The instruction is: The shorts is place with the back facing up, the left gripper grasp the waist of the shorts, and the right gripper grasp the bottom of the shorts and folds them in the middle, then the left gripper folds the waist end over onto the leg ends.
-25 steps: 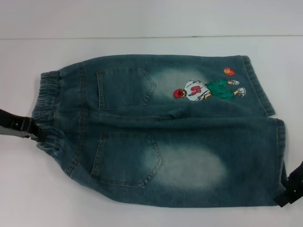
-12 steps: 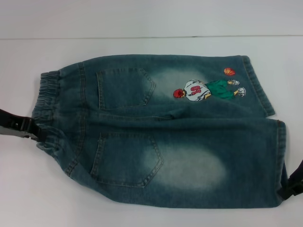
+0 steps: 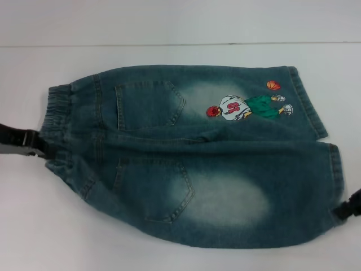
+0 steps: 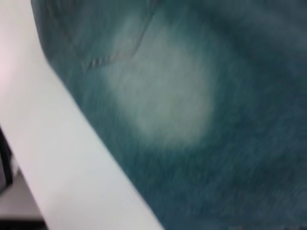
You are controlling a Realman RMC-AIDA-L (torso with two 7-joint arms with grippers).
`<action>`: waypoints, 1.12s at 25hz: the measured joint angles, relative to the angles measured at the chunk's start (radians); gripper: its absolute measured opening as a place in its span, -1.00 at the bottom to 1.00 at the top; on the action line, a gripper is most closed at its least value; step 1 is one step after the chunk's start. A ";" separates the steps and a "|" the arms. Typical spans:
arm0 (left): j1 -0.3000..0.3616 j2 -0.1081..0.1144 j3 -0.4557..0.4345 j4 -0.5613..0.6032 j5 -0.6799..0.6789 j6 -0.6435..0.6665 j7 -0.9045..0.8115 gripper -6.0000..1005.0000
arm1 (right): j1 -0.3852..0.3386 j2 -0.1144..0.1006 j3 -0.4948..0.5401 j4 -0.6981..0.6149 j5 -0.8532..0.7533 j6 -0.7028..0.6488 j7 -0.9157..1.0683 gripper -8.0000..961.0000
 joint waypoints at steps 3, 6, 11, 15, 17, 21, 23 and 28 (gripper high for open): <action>0.004 0.005 -0.056 0.000 -0.023 -0.002 0.003 -0.91 | -0.023 -0.019 0.097 0.010 0.051 0.008 -0.035 -0.98; 0.012 0.009 -0.111 0.001 -0.060 -0.024 0.002 -0.91 | -0.059 -0.037 0.185 0.030 0.166 0.039 -0.062 -0.98; 0.034 0.001 -0.161 -0.009 -0.135 -0.109 0.000 -0.91 | -0.105 -0.047 0.232 0.127 0.382 0.156 -0.103 -0.98; 0.054 -0.015 -0.167 -0.037 -0.216 -0.214 -0.001 -0.91 | -0.116 -0.032 0.240 0.201 0.532 0.306 -0.146 -0.98; 0.067 -0.030 -0.168 -0.051 -0.275 -0.283 -0.001 -0.91 | -0.117 -0.019 0.240 0.235 0.593 0.404 -0.182 -0.98; 0.084 -0.049 -0.167 -0.074 -0.353 -0.379 0.006 -0.91 | -0.099 0.017 0.236 0.276 0.666 0.595 -0.259 -0.98; 0.099 -0.061 -0.162 -0.088 -0.401 -0.442 0.009 -0.91 | -0.088 0.034 0.235 0.280 0.692 0.670 -0.286 -0.98; 0.109 -0.085 -0.161 -0.108 -0.459 -0.532 0.046 -0.91 | -0.049 0.082 0.225 0.283 0.731 0.862 -0.356 -0.98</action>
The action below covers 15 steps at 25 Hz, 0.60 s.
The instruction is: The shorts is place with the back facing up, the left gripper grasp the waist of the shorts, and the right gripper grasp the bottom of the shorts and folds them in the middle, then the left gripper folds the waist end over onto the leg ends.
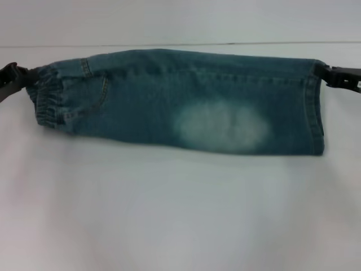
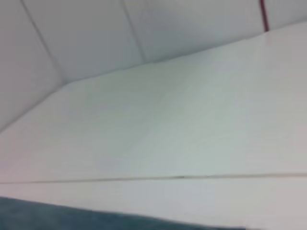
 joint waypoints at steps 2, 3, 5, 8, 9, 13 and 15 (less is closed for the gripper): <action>0.000 -0.006 0.000 -0.022 -0.029 -0.030 0.032 -0.91 | 0.024 0.014 -0.002 0.008 0.003 0.062 -0.031 -0.98; 0.000 -0.010 0.000 -0.036 -0.048 -0.045 0.057 -0.91 | 0.034 0.018 -0.001 0.012 0.006 0.082 -0.043 -0.98; -0.001 -0.015 0.000 -0.057 -0.077 -0.063 0.099 -0.91 | 0.055 0.024 -0.003 0.024 0.018 0.115 -0.067 -0.98; -0.004 -0.022 0.000 -0.086 -0.110 -0.097 0.150 -0.91 | 0.082 0.027 -0.007 0.040 0.030 0.161 -0.095 -0.98; -0.006 -0.024 0.000 -0.098 -0.122 -0.108 0.169 -0.91 | 0.090 0.027 -0.007 0.046 0.031 0.174 -0.101 -0.98; -0.005 -0.044 -0.002 -0.123 -0.197 -0.159 0.250 -0.90 | 0.111 0.034 -0.008 0.053 0.032 0.212 -0.112 -0.98; -0.003 -0.053 0.002 -0.131 -0.221 -0.184 0.276 -0.89 | 0.117 0.037 -0.010 0.060 0.035 0.231 -0.113 -0.98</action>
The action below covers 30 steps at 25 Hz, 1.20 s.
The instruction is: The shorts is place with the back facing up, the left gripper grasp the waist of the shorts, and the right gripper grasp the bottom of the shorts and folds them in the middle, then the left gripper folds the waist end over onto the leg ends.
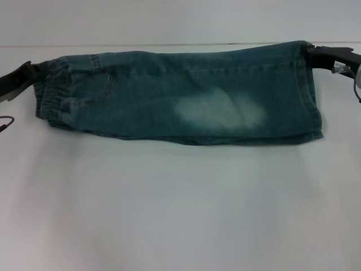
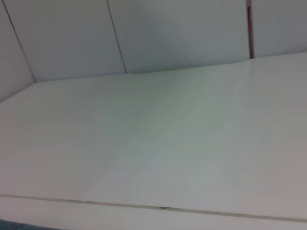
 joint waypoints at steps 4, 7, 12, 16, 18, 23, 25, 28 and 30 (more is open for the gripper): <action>-0.006 0.002 0.004 -0.044 -0.002 -0.060 0.023 -0.88 | 0.009 0.001 -0.019 0.019 0.004 0.037 -0.001 -0.98; -0.013 0.003 0.022 -0.067 0.001 -0.092 0.029 -0.87 | 0.015 0.001 -0.021 0.041 0.008 0.076 0.002 -0.90; -0.014 -0.012 0.029 -0.063 -0.016 -0.097 0.099 -0.79 | 0.018 0.003 -0.033 0.056 0.009 0.094 -0.002 -0.58; -0.003 -0.018 0.020 -0.062 -0.073 -0.101 0.186 -0.53 | 0.014 0.003 -0.034 0.058 0.010 0.087 -0.002 -0.34; 0.010 -0.017 0.021 -0.061 -0.121 -0.097 0.223 -0.39 | 0.010 0.003 -0.034 0.058 0.011 0.077 -0.002 -0.24; 0.043 0.010 0.028 -0.047 -0.147 -0.031 0.241 -0.06 | -0.031 -0.004 -0.021 0.034 0.041 -0.056 0.005 0.01; 0.061 0.023 0.031 -0.032 -0.136 0.024 0.242 0.07 | -0.066 -0.019 -0.020 0.009 0.080 -0.194 0.017 0.14; 0.090 0.041 0.032 -0.001 -0.103 0.103 0.233 0.27 | -0.122 -0.049 -0.023 -0.037 0.127 -0.437 0.046 0.39; 0.100 0.048 0.030 0.023 -0.051 0.144 0.221 0.40 | -0.153 -0.073 -0.031 -0.074 0.132 -0.608 0.071 0.56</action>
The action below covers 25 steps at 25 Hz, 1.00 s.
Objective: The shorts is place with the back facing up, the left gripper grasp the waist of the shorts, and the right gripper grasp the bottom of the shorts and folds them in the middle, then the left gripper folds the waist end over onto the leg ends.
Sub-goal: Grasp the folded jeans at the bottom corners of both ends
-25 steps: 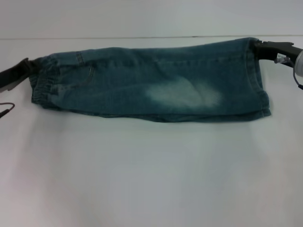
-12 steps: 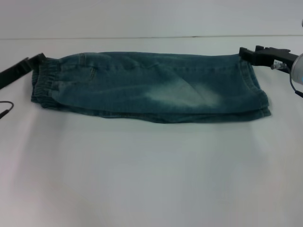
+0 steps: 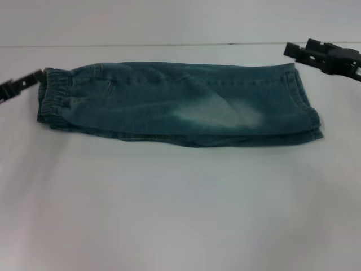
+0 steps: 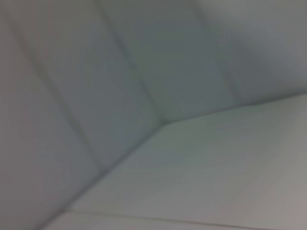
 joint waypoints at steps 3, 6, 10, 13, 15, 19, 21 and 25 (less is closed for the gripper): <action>0.001 0.005 0.001 0.028 0.112 0.044 -0.006 0.62 | -0.035 -0.036 -0.027 -0.045 -0.005 -0.221 0.015 0.80; -0.011 0.009 0.005 0.044 0.220 0.068 -0.001 0.84 | -0.063 -0.059 -0.087 -0.089 -0.014 -0.382 0.018 0.97; -0.031 0.012 0.029 0.064 0.327 0.056 -0.003 0.86 | -0.071 -0.060 -0.126 -0.125 -0.093 -0.487 0.039 0.96; -0.046 0.013 0.040 0.069 0.375 0.028 -0.002 0.86 | -0.065 -0.044 -0.128 -0.133 -0.144 -0.496 0.046 0.96; -0.053 0.012 0.060 0.070 0.380 0.007 0.006 0.86 | -0.060 -0.031 -0.129 -0.133 -0.163 -0.491 0.045 0.95; -0.064 0.007 0.131 0.071 0.387 -0.061 0.010 0.86 | -0.056 -0.010 -0.131 -0.133 -0.174 -0.471 0.042 0.94; -0.068 0.004 0.162 0.070 0.388 -0.089 0.011 0.86 | -0.055 -0.005 -0.133 -0.132 -0.175 -0.460 0.042 0.94; -0.079 -0.003 0.217 0.060 0.388 -0.158 0.011 0.86 | -0.052 0.000 -0.139 -0.124 -0.177 -0.441 0.045 0.93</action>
